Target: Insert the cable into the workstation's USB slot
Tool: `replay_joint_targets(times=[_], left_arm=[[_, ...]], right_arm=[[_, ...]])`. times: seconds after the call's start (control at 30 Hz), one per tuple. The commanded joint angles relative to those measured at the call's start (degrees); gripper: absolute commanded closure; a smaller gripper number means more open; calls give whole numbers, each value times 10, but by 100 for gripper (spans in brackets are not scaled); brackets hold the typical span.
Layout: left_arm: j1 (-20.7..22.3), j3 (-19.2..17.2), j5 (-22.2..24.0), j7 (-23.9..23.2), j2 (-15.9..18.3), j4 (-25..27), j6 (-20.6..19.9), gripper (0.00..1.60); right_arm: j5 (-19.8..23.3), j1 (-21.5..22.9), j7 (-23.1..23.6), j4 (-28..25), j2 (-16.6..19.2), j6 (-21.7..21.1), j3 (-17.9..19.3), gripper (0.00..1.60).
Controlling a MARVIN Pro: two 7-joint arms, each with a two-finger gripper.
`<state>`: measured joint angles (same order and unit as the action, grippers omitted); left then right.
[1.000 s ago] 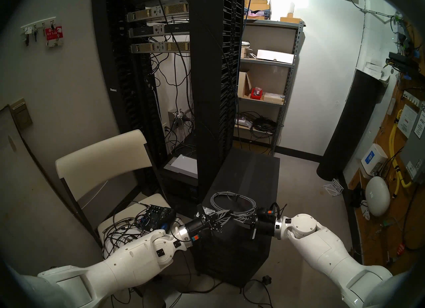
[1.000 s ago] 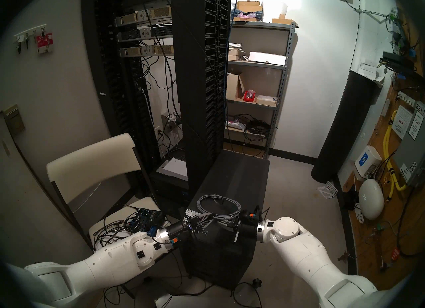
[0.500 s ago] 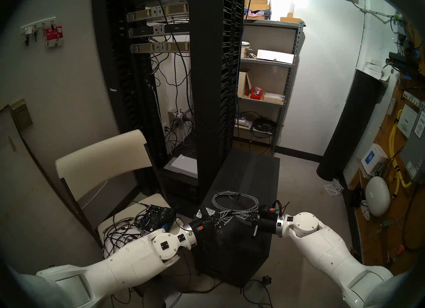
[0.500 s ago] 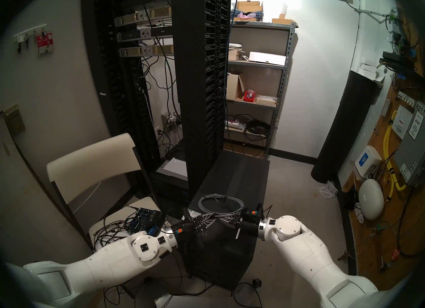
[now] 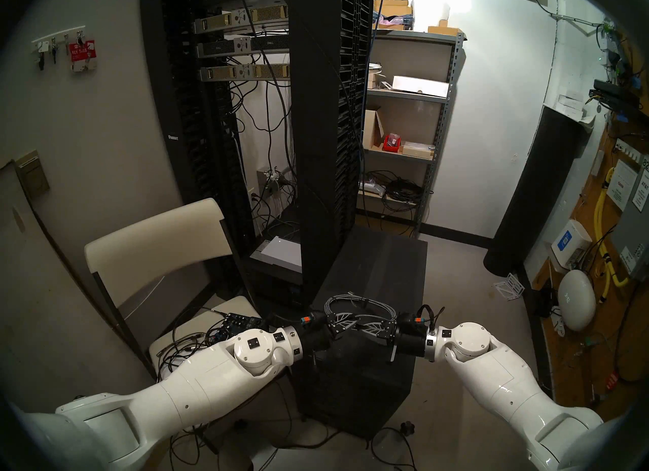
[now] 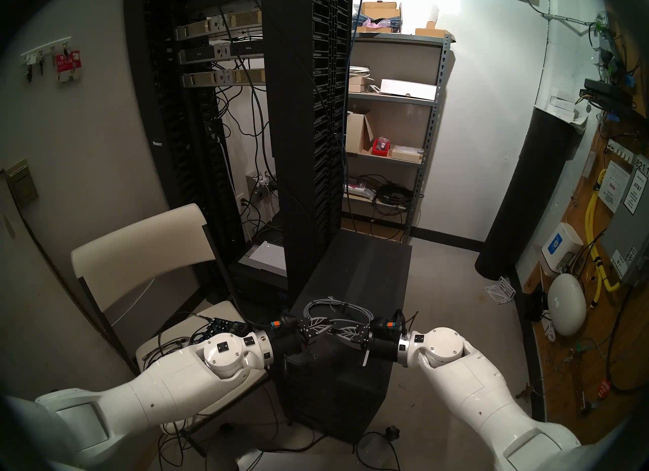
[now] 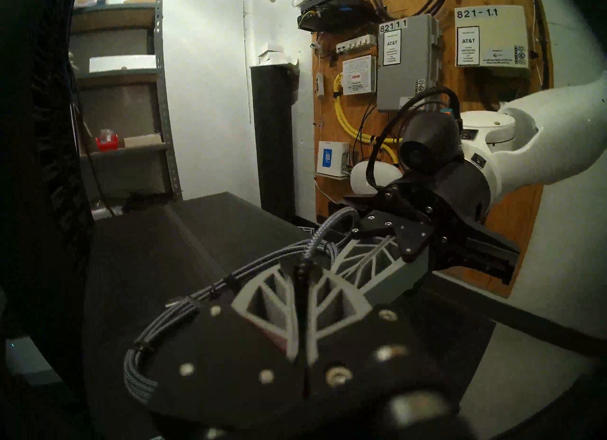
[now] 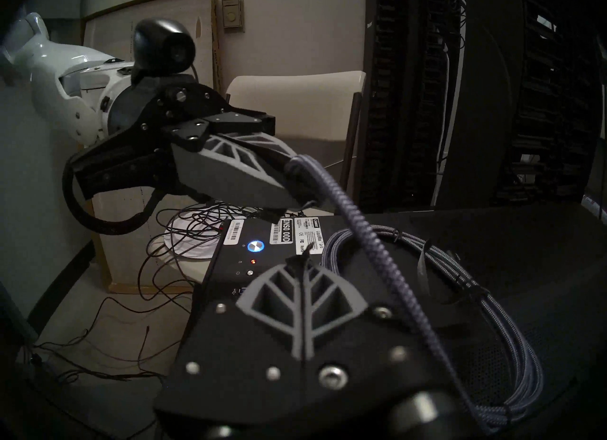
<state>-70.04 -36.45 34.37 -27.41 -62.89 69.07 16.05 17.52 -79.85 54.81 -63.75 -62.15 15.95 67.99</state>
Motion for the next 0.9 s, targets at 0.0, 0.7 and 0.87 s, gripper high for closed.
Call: replay_joint_targets(times=[0.0, 0.7, 0.87], left_arm=[[24, -4, 72, -57, 13, 6, -71, 160], [-8, -24, 120, -61, 2, -1, -88, 160], [-12, -25, 118, -50, -6, -3, -76, 160]], right_arm=[[7, -4, -5, -20, -2, -3, 6, 160], [37, -11, 33, -22, -18, 16, 14, 154], [48, -27, 38, -39, -15, 17, 23, 90]])
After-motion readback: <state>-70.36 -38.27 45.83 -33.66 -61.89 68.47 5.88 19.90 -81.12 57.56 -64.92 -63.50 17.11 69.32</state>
